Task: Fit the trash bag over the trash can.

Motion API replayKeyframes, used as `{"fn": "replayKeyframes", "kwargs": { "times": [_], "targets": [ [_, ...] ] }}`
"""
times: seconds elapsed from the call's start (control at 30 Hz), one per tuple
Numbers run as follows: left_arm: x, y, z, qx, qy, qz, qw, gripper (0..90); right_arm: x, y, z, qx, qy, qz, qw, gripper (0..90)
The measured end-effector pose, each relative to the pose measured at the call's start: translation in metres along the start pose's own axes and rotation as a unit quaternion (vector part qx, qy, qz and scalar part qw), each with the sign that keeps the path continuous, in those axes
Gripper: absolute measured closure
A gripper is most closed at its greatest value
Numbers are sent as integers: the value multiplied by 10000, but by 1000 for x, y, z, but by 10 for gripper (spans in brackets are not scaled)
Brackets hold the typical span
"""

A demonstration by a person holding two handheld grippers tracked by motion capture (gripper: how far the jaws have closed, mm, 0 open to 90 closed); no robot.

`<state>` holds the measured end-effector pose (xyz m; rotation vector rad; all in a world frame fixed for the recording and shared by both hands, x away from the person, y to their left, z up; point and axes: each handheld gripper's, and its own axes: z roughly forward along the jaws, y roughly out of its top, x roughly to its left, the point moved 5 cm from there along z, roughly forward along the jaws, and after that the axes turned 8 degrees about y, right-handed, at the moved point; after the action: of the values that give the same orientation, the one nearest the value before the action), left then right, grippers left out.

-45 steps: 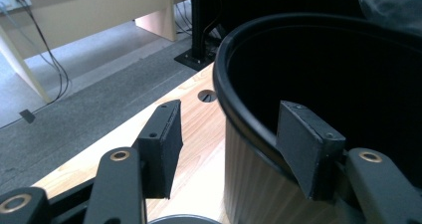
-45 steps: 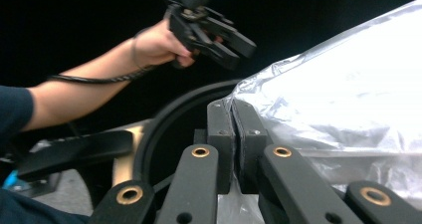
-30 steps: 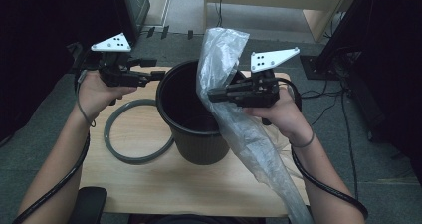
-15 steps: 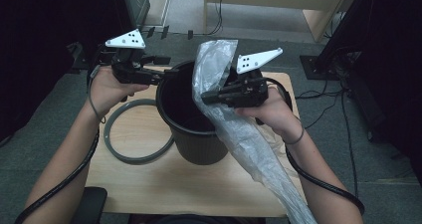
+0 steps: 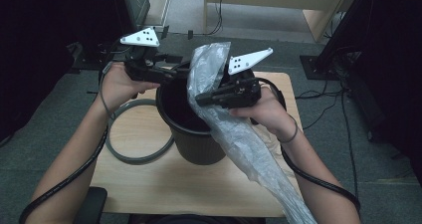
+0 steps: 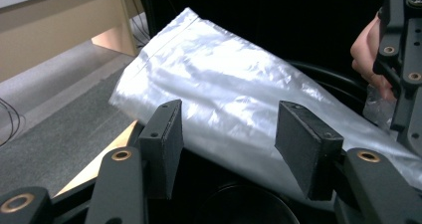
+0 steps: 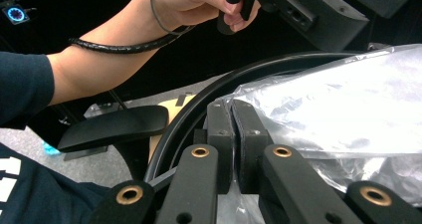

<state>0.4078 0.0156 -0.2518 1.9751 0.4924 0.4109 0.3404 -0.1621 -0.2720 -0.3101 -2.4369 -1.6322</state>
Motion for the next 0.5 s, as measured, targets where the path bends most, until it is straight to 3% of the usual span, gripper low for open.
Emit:
{"fn": "replayKeyframes", "kwargs": {
  "times": [0.3,0.5],
  "targets": [
    [-6,9,5,-103,-136,5,9999,465,-1,4,11,33,231,118,9997,884],
    [-12,5,15,21,-143,166,9998,475,6,10,16,63,296,6,9995,884]
  ]
}}
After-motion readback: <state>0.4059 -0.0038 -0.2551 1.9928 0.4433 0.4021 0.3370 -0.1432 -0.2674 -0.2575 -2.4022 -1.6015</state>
